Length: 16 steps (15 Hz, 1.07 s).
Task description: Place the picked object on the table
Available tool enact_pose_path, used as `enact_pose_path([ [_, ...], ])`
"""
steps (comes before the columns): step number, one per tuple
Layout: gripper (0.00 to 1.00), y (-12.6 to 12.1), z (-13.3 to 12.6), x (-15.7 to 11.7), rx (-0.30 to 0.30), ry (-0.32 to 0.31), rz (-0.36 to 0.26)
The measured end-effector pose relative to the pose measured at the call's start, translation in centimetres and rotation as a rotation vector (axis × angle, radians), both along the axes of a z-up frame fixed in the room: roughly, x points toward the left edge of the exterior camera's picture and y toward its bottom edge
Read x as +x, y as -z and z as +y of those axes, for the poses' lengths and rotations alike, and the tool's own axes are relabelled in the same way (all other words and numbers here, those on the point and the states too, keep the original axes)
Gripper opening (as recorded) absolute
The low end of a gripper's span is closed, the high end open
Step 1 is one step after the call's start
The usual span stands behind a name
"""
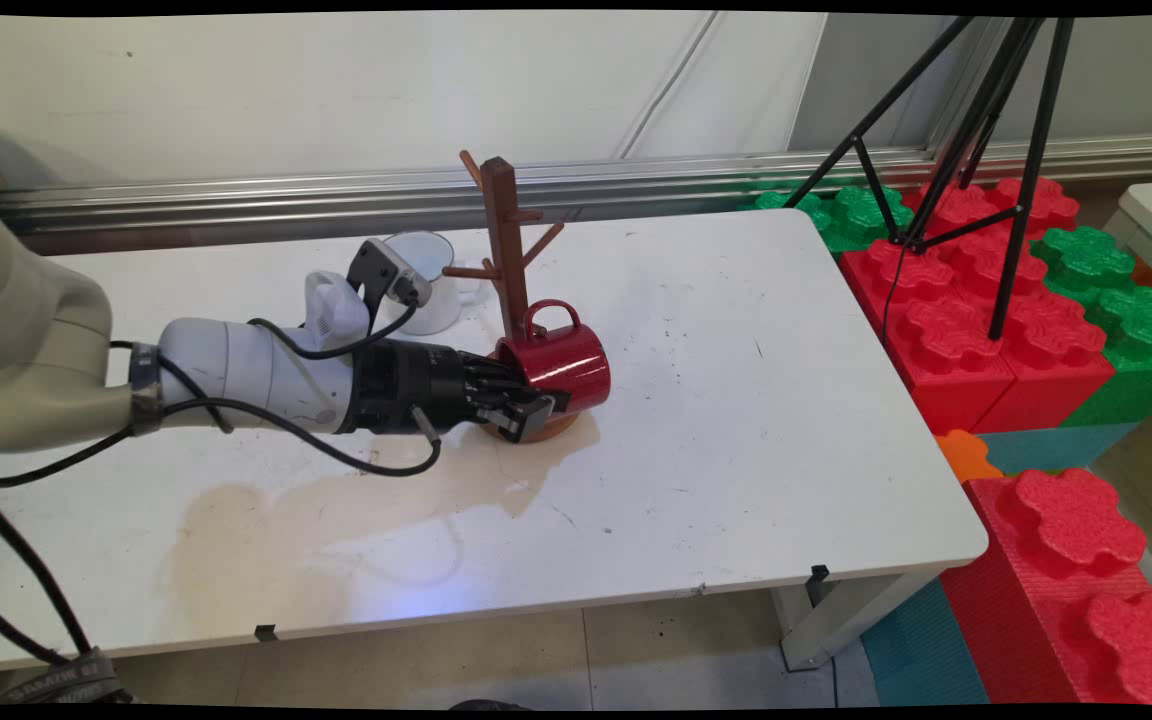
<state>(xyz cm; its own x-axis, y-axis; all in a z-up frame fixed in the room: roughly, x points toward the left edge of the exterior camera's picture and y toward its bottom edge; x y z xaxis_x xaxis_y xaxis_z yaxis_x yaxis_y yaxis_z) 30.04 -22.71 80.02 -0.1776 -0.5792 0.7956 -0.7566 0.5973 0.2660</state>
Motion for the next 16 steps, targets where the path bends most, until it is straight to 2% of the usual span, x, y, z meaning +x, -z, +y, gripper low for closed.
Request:
enact_pose_path([
  [6, 0.00, -1.3, 1.4, -0.4, -0.018, 0.040, -0.005],
  [12, 0.00, -2.1, 2.4, 0.6, -0.027, 0.027, -0.150],
  [16, 0.00, -3.8, 3.6, 0.7, -0.018, 0.085, -0.156],
])
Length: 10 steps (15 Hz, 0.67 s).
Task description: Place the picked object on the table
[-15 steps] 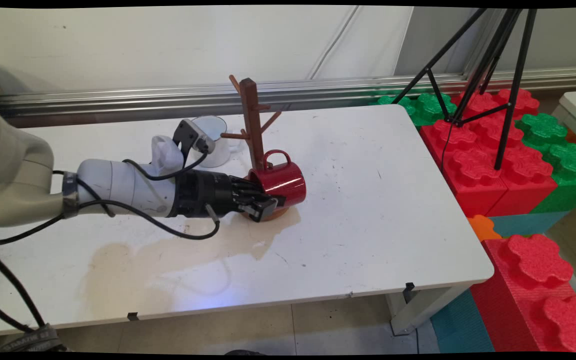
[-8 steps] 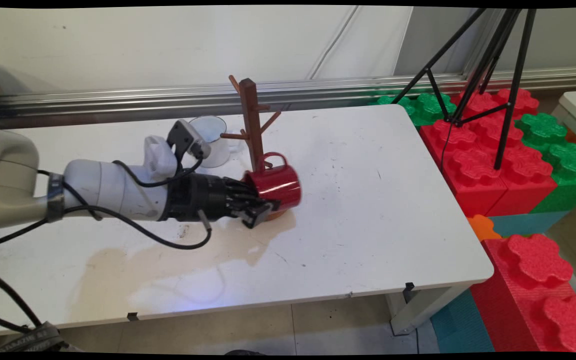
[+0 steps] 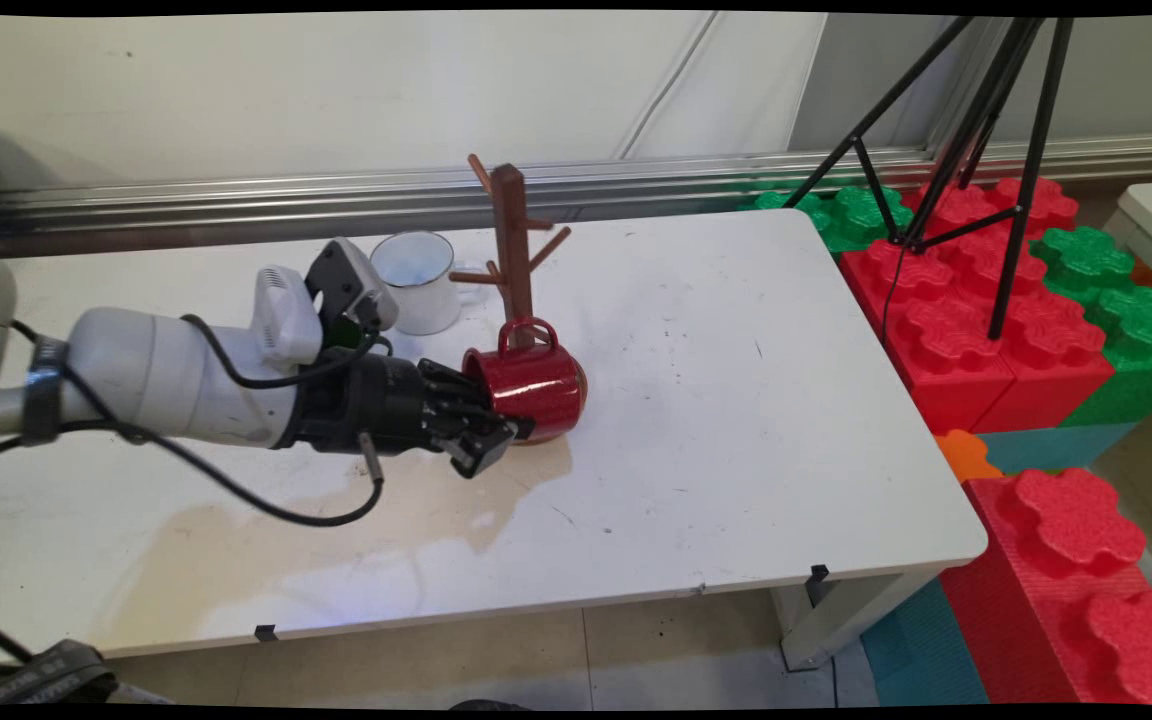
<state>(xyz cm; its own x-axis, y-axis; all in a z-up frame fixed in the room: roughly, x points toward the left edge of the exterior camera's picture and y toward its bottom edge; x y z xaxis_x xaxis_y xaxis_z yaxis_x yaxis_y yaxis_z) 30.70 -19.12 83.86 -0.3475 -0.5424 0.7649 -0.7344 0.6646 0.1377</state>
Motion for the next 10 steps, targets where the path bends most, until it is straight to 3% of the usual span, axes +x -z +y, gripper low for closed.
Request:
enact_pose_path([
  [10, 0.00, -3.1, 1.3, 1.7, 0.063, 0.121, -0.040],
])
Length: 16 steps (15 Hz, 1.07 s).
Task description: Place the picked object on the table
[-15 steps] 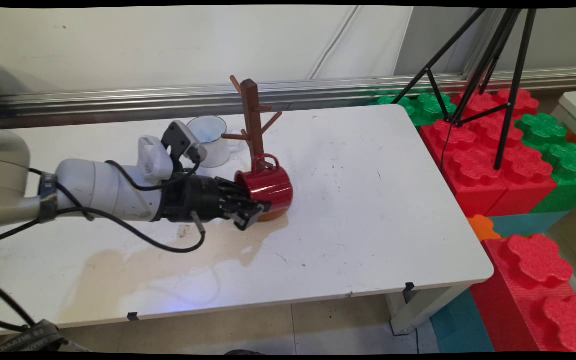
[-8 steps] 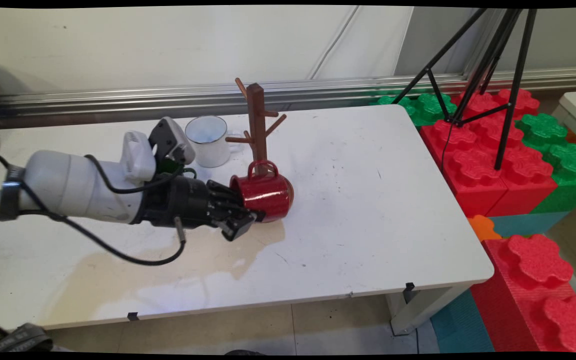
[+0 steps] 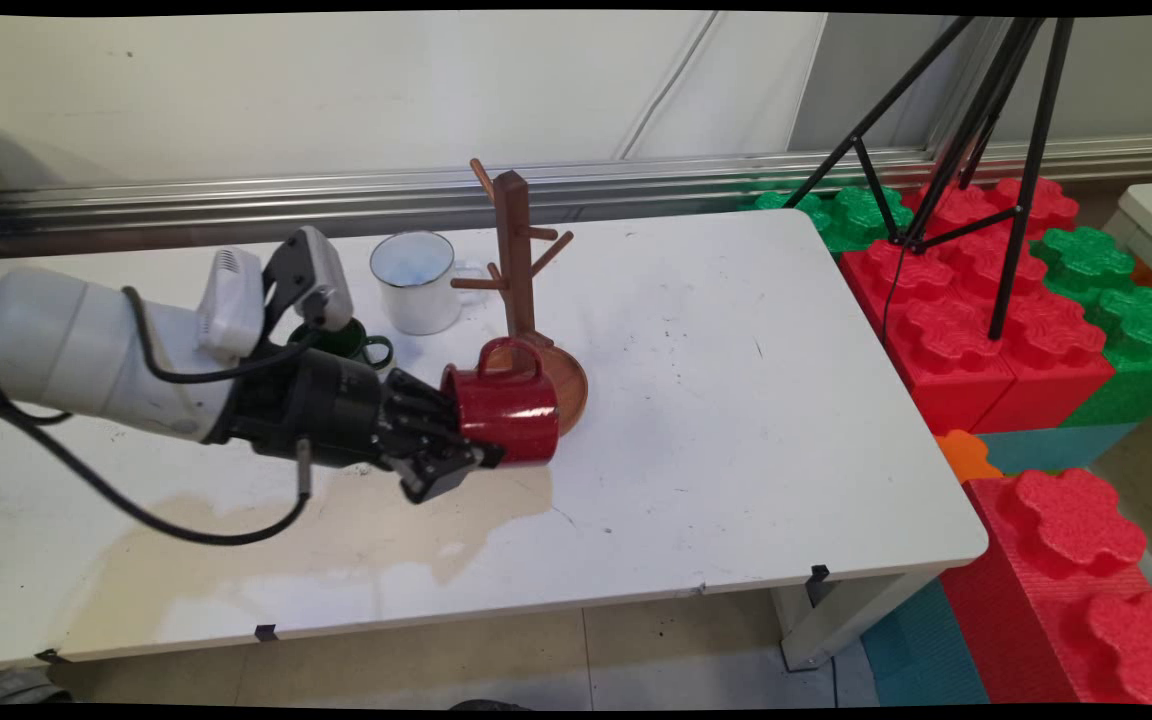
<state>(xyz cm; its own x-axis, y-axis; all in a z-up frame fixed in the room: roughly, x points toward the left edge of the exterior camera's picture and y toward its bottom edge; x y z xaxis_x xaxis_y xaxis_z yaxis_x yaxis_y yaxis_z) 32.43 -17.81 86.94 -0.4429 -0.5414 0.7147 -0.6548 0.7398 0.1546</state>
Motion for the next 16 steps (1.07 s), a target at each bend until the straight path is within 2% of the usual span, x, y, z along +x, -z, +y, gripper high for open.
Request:
enact_pose_path([
  [5, 0.00, -2.5, 0.6, 2.0, 0.023, 0.095, -0.069],
  [7, 0.00, -4.2, 1.0, 3.2, 0.033, 0.151, -0.114],
  [10, 0.00, -6.2, 1.7, 5.1, 0.050, 0.201, -0.189],
  [11, 0.00, -6.7, 1.9, 5.6, 0.055, 0.213, -0.210],
  [14, 0.00, -8.8, 3.0, 8.7, 0.074, 0.231, -0.325],
  [16, 0.00, -9.6, 3.4, 10.3, 0.076, 0.238, -0.371],
])
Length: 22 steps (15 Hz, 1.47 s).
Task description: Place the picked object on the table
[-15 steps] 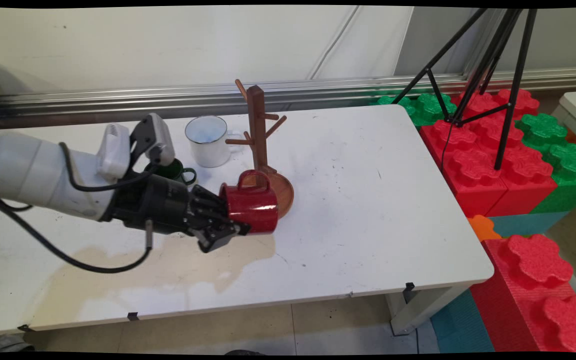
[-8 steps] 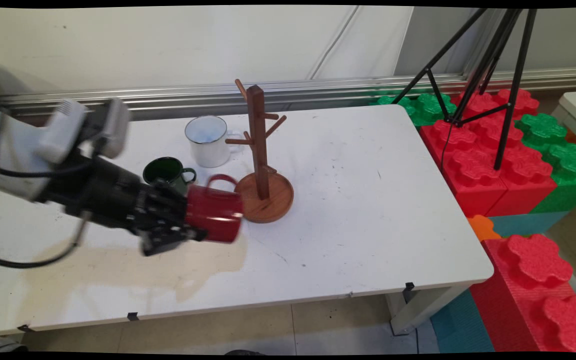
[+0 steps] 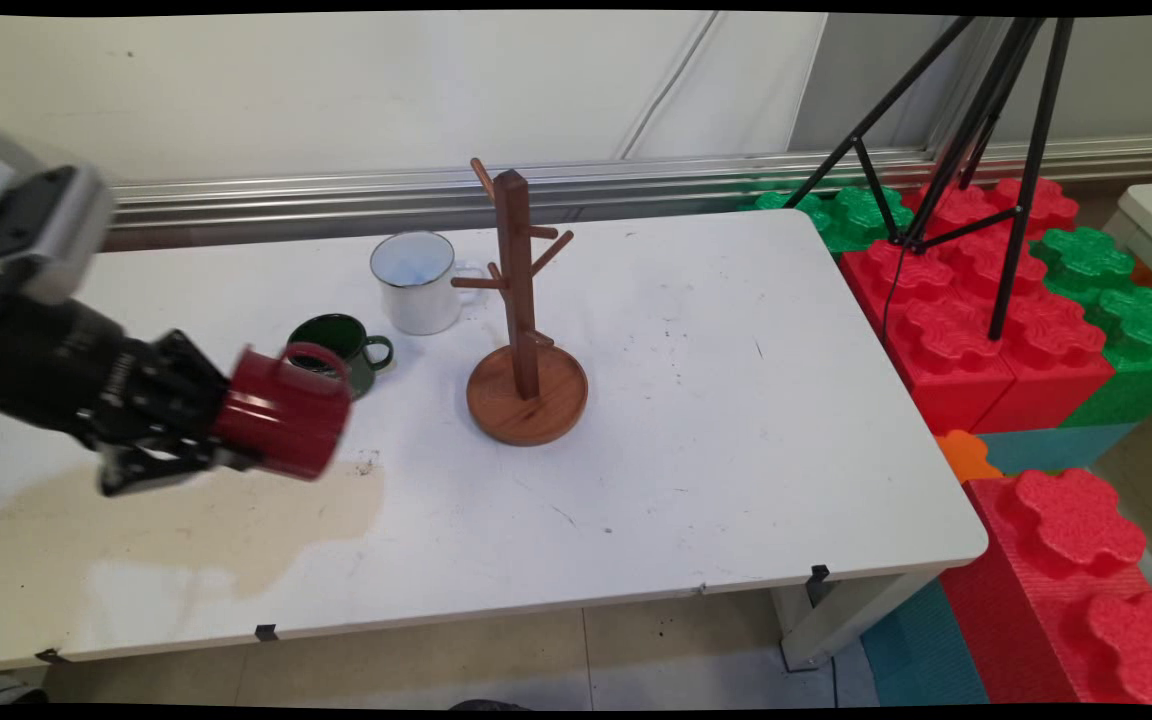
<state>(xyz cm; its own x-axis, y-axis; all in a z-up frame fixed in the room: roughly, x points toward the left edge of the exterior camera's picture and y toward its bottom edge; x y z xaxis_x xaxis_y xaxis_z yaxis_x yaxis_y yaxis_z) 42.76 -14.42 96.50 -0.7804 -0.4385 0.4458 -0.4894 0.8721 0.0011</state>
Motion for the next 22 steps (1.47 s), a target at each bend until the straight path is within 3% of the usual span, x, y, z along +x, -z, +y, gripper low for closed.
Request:
enact_pose_path([
  [9, 0.00, 0.1, -1.0, 5.7, -0.007, 0.064, -0.222],
  [22, 0.00, 5.8, -2.8, 4.4, 0.084, 0.016, -0.403],
])
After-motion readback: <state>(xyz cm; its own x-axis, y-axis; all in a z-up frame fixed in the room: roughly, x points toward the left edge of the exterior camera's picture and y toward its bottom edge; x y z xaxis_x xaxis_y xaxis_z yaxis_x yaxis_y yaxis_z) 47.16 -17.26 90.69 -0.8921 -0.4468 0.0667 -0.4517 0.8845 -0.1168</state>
